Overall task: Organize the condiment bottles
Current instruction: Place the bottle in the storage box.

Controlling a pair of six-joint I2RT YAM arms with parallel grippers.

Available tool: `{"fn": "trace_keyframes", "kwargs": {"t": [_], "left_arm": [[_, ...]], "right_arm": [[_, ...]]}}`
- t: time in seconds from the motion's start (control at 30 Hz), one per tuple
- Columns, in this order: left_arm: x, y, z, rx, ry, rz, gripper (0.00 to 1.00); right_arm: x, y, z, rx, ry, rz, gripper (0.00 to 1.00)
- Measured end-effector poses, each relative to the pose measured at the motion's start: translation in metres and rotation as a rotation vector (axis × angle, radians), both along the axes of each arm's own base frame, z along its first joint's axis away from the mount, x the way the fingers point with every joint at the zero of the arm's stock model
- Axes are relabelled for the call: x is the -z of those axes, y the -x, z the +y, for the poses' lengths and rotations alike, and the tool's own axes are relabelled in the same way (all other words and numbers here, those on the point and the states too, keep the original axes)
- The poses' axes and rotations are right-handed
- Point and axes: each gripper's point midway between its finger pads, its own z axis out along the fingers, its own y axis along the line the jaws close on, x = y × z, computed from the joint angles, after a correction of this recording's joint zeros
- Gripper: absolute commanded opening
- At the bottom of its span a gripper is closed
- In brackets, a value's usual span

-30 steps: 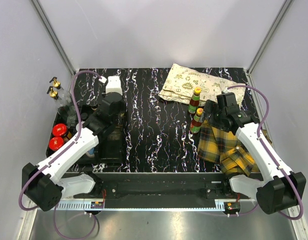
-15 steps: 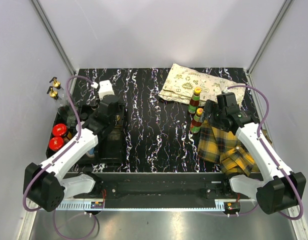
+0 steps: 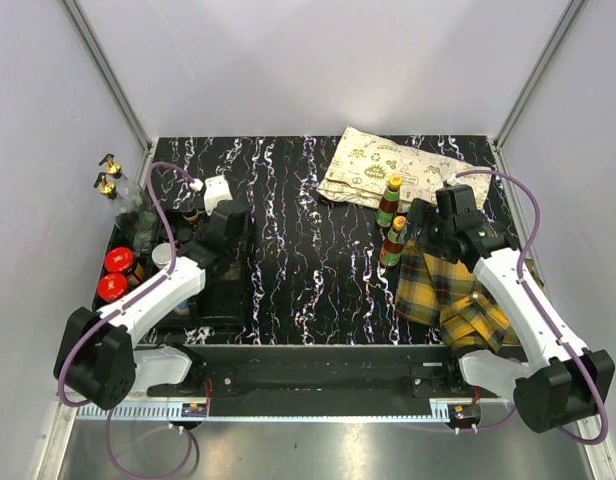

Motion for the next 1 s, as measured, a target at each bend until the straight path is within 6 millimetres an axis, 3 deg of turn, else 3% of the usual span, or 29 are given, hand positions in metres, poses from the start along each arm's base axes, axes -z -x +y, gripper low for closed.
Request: {"fn": "trace_keyframes", "kwargs": {"t": [0.13, 0.37, 0.73, 1.0], "left_arm": [[0.008, -0.003, 0.0, -0.009, 0.007, 0.015, 0.05], [0.01, -0.005, -0.001, -0.024, 0.029, -0.002, 0.29], [0.017, -0.003, 0.0, -0.027, 0.036, 0.009, 0.81], [0.004, 0.004, 0.003, -0.014, 0.038, -0.009, 0.99]], "right_arm": [[-0.009, 0.0, 0.004, -0.019, -0.024, -0.034, 1.0], [-0.024, -0.003, 0.015, -0.067, -0.075, -0.093, 1.0], [-0.028, -0.003, 0.022, -0.125, -0.087, -0.113, 1.0], [-0.033, -0.01, 0.023, -0.172, -0.057, -0.128, 1.0]]}}
